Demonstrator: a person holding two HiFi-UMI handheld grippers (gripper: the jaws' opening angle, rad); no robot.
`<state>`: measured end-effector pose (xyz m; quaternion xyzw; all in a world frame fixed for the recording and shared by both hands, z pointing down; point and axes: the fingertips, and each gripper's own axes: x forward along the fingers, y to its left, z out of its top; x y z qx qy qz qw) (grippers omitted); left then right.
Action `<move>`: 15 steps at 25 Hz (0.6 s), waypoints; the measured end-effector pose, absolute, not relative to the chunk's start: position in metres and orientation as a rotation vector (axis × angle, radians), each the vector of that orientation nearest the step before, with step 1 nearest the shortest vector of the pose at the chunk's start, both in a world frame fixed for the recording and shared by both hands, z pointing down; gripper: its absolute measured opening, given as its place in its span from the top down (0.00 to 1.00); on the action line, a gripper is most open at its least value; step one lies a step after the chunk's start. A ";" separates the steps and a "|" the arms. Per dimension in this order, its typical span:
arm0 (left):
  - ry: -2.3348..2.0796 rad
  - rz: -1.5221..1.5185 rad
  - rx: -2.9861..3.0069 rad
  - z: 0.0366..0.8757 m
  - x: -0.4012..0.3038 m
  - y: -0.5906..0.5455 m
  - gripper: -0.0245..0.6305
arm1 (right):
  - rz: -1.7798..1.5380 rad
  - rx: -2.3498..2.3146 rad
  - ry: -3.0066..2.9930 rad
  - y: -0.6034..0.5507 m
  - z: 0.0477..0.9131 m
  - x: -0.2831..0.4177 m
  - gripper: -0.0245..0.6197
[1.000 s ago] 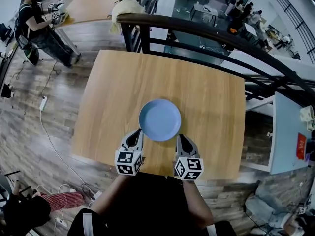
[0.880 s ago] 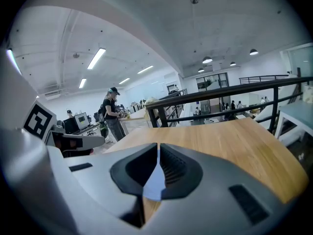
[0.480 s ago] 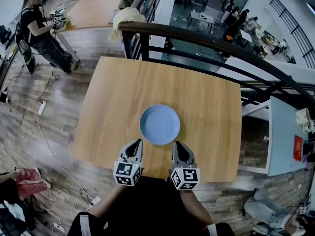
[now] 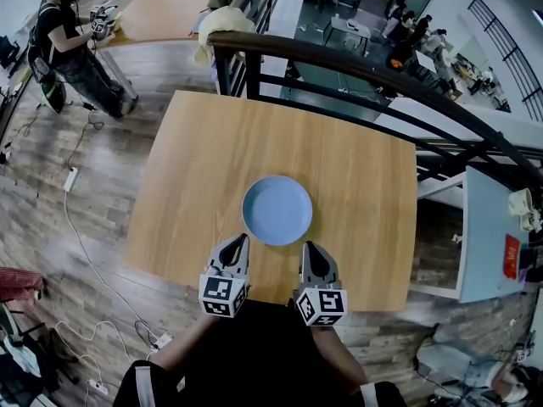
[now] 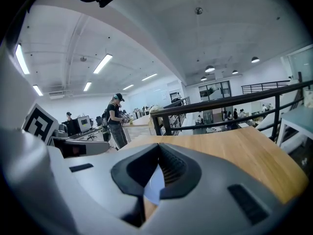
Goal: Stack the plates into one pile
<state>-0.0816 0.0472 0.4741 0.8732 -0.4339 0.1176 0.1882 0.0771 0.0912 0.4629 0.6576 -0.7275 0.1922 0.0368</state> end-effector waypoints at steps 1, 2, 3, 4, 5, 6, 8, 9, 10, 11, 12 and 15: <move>-1.221 0.332 2.461 0.474 -0.081 0.046 0.93 | 0.591 2.017 -2.233 0.091 0.463 0.077 0.91; -1.221 0.334 2.464 0.473 -0.080 0.045 0.93 | 0.591 2.015 -2.233 0.091 0.464 0.078 0.91; -1.220 0.335 2.465 0.473 -0.079 0.045 0.93 | 0.591 2.013 -2.235 0.090 0.464 0.078 0.91; -1.217 0.336 2.463 0.473 -0.078 0.044 0.93 | 0.589 2.011 -2.237 0.089 0.463 0.078 0.91; -1.215 0.336 2.462 0.473 -0.077 0.044 0.93 | 0.585 2.009 -2.241 0.088 0.462 0.078 0.91; -1.213 0.336 2.465 0.473 -0.076 0.043 0.93 | 0.582 2.006 -2.243 0.088 0.461 0.078 0.91; -1.209 0.336 2.471 0.473 -0.074 0.042 0.93 | 0.576 2.002 -2.248 0.086 0.461 0.078 0.91; -1.206 0.336 2.468 0.474 -0.075 0.042 0.93 | 0.573 2.001 -2.248 0.086 0.461 0.077 0.91; -1.203 0.336 2.463 0.476 -0.076 0.042 0.93 | 0.570 2.001 -2.248 0.085 0.461 0.076 0.91; -1.202 0.334 2.460 0.476 -0.076 0.041 0.93 | 0.569 2.000 -2.248 0.084 0.461 0.075 0.91; -1.203 0.332 2.463 0.475 -0.076 0.040 0.93 | 0.569 2.000 -2.248 0.084 0.461 0.075 0.91; -1.208 0.330 2.474 0.471 -0.074 0.037 0.93 | 0.569 1.999 -2.248 0.082 0.459 0.078 0.91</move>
